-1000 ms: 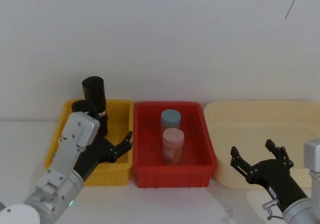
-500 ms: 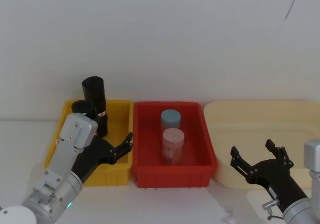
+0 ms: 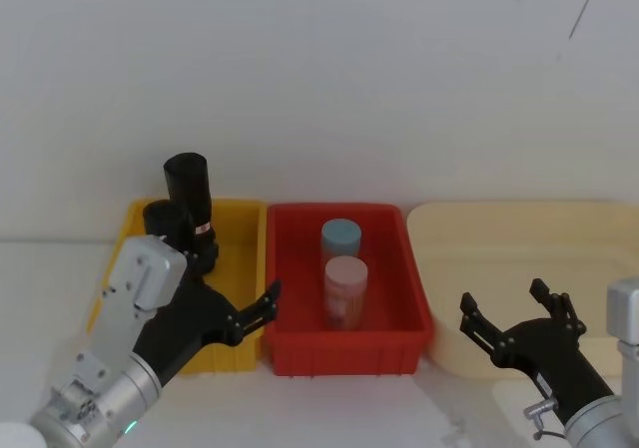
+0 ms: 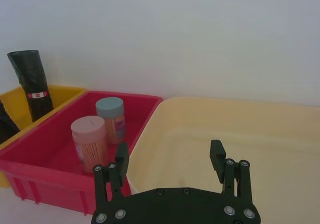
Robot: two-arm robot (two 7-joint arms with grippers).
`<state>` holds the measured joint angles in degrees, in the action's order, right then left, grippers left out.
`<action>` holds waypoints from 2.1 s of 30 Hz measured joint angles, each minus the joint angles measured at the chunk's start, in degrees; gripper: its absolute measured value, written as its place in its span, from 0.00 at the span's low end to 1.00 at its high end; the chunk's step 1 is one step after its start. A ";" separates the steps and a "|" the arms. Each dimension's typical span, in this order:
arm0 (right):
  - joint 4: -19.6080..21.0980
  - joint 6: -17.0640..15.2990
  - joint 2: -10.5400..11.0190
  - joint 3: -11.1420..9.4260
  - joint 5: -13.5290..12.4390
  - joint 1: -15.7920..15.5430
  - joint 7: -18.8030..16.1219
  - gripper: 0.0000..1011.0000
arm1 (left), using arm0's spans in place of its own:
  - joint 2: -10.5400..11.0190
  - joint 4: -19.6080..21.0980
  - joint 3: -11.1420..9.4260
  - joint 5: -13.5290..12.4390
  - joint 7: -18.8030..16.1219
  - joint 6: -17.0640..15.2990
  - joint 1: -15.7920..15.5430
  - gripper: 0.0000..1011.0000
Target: Pick up the garbage bag with the one hand and transfer it to the other hand.
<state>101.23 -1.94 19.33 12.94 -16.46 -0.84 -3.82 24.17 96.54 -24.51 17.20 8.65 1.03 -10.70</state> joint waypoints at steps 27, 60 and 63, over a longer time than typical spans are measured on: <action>0.00 0.00 0.00 0.00 0.00 0.00 0.00 0.99 | 2.63 9.24 8.15 -0.13 -7.78 -5.33 10.16 0.99; 0.00 0.00 0.00 0.00 0.00 0.00 0.00 0.99 | 0.63 -1.79 9.49 2.86 -1.55 -10.03 0.99 0.99; 0.00 -0.01 0.00 0.00 0.00 0.00 0.00 0.99 | -0.06 -3.80 9.04 2.89 -0.69 -10.06 -0.72 0.99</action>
<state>101.23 -1.95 19.34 12.94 -16.46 -0.84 -3.82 24.11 92.74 -15.46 20.09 7.96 -9.03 -11.42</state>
